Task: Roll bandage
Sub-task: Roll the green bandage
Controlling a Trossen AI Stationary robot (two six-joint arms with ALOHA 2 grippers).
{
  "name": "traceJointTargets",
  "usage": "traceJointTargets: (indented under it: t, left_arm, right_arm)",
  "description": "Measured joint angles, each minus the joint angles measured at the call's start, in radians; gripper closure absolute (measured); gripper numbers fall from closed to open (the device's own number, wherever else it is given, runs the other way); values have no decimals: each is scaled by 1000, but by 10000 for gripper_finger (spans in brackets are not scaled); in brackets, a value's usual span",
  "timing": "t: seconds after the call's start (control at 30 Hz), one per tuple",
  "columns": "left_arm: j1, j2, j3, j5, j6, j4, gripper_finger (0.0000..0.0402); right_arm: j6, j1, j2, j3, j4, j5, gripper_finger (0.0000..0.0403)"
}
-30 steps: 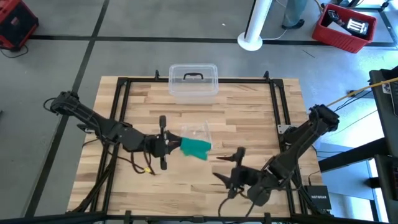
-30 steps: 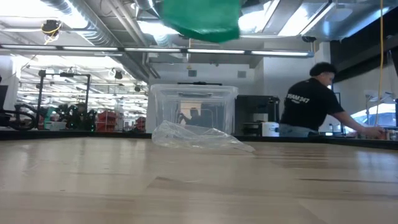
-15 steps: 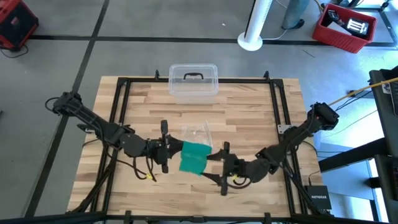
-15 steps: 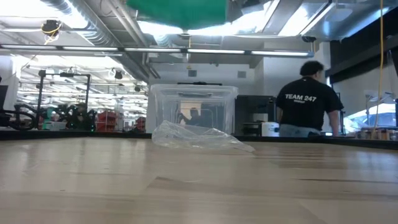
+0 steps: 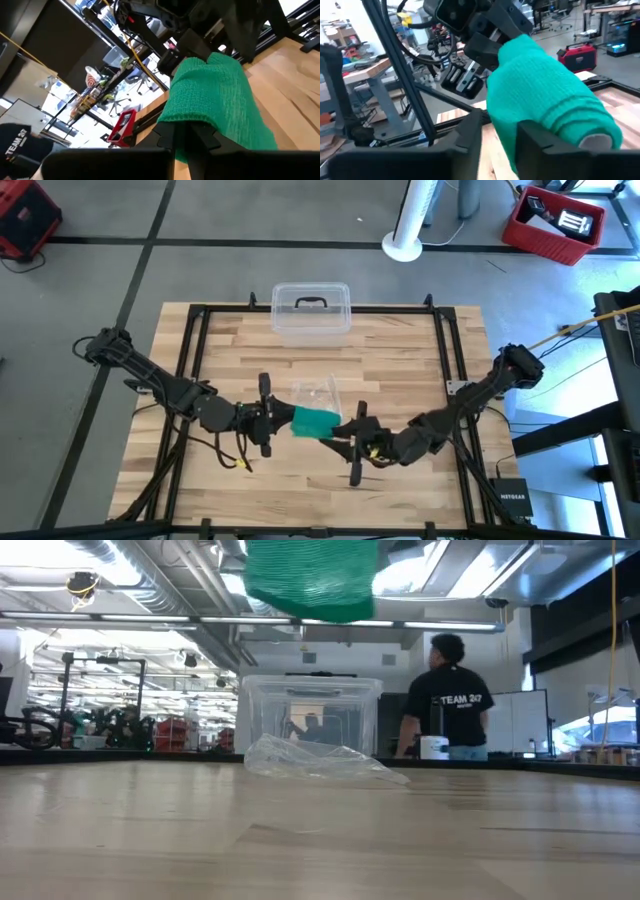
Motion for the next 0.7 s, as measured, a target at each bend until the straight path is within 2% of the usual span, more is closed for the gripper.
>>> traceJointTargets:
  t: [0.1, 0.17, 0.33, 0.4, 0.57, 0.7]
  left_arm:
    - [0, 0, 0, 0, -1, -1, 389]
    - [0, 0, 0, -4, -1, -1, 389]
    - [-16, 0, 0, -53, 14, 8, 389]
    - [-25, 0, 0, -54, 28, 35, 389]
    - [-27, 0, -1, -47, 55, 95, 389]
    - [-20, 0, -1, -36, 46, 97, 389]
  right_arm:
    - [-10, 2, 5, 0, -3, -11, 373]
    - [-43, 24, 5, 0, -5, 5, 394]
    - [-80, 95, 6, 0, -34, 163, 397]
    - [-84, 113, 6, 0, -31, 181, 397]
    - [-77, 104, 23, 0, -9, 120, 399]
    - [-77, 62, 50, 0, 59, 5, 394]
